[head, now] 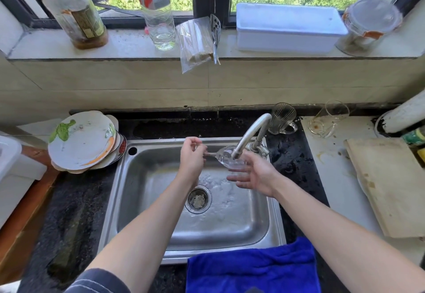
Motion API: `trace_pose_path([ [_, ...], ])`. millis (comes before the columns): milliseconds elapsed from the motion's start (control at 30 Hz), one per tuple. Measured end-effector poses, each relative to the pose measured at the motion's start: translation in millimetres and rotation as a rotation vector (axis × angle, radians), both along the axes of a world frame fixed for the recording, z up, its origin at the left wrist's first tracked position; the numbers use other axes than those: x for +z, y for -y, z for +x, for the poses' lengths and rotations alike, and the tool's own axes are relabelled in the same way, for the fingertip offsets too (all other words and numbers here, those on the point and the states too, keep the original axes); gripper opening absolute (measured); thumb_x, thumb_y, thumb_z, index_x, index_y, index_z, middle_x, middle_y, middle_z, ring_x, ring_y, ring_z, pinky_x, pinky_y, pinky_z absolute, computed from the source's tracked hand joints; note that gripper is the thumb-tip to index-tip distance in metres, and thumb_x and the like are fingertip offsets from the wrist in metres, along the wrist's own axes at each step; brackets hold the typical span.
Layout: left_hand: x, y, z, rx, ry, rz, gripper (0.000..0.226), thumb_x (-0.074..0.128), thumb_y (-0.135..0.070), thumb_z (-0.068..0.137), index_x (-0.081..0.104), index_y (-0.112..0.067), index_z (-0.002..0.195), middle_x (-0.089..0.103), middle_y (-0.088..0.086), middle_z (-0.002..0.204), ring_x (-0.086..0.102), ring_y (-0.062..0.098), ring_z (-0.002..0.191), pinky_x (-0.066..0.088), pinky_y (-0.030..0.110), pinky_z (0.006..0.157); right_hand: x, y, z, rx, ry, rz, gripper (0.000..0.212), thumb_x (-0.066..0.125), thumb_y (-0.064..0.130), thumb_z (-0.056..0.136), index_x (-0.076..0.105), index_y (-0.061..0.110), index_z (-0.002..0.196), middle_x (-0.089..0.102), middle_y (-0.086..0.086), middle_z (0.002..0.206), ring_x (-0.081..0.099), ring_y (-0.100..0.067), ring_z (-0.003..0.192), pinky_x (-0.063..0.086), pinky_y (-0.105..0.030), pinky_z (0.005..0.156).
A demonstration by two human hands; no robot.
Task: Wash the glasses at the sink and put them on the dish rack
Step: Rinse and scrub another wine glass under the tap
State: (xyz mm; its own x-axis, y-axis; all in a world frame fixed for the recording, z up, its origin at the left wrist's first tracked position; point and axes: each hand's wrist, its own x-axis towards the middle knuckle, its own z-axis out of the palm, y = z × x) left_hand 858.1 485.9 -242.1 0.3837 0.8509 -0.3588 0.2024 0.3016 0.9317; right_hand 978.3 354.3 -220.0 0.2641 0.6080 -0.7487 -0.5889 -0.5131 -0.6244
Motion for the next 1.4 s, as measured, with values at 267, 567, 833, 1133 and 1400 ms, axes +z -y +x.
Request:
trace_pose_path([
  [267,-12.9,13.9,-10.9,-0.116,-0.109,0.06,0.012,0.05,-0.002,0.088,0.048,-0.011,0.095,0.053,0.009,0.091,0.047,0.017,0.076,0.039,0.028,0.067,-0.7,-5.9,2.1,0.082,0.183,-0.047,0.023,0.053,0.033,0.096,0.061,0.015,0.108,0.066,-0.02,0.113,0.057,-0.019,0.058,0.046,-0.026,0.051],
  [567,-17.7,12.7,-17.2,-0.096,-0.126,-0.275,0.004,0.039,-0.012,0.098,0.04,-0.013,0.101,0.043,0.007,0.075,0.036,0.012,0.051,0.023,0.017,0.037,-12.7,-5.6,-1.6,0.228,0.307,0.044,0.035,0.073,0.028,0.085,0.058,0.016,0.115,0.064,-0.005,0.117,0.07,-0.027,0.087,0.06,-0.034,0.068],
  [833,-13.0,19.2,-16.5,-0.159,-0.188,0.057,0.014,0.043,-0.014,0.09,0.042,-0.013,0.104,0.045,0.003,0.087,0.04,0.017,0.071,0.037,0.028,0.06,-24.9,-17.6,-10.7,0.577,1.102,-0.143,0.057,0.045,0.079,0.071,0.069,0.034,0.096,0.068,0.013,0.1,0.062,-0.013,0.093,0.051,-0.035,0.084],
  [1133,-21.5,20.0,-10.3,-0.086,-0.141,-0.025,0.014,0.042,-0.01,0.091,0.044,-0.016,0.102,0.046,0.005,0.087,0.04,0.017,0.065,0.032,0.028,0.051,2.2,-6.4,2.6,0.17,0.129,-0.102,0.02,0.05,0.039,0.098,0.057,0.021,0.1,0.068,-0.015,0.101,0.067,-0.024,0.062,0.047,-0.024,0.044],
  [1400,-32.1,39.1,22.9,-0.116,-0.049,-0.474,0.061,0.077,-0.013,0.077,0.042,-0.008,0.126,0.053,0.014,0.111,0.043,0.01,0.044,0.032,0.022,0.04,-22.3,47.1,-11.0,0.246,0.909,0.108,0.054,0.08,0.023,0.077,0.057,0.021,0.126,0.057,0.009,0.123,0.055,-0.003,0.114,0.044,-0.021,0.097],
])
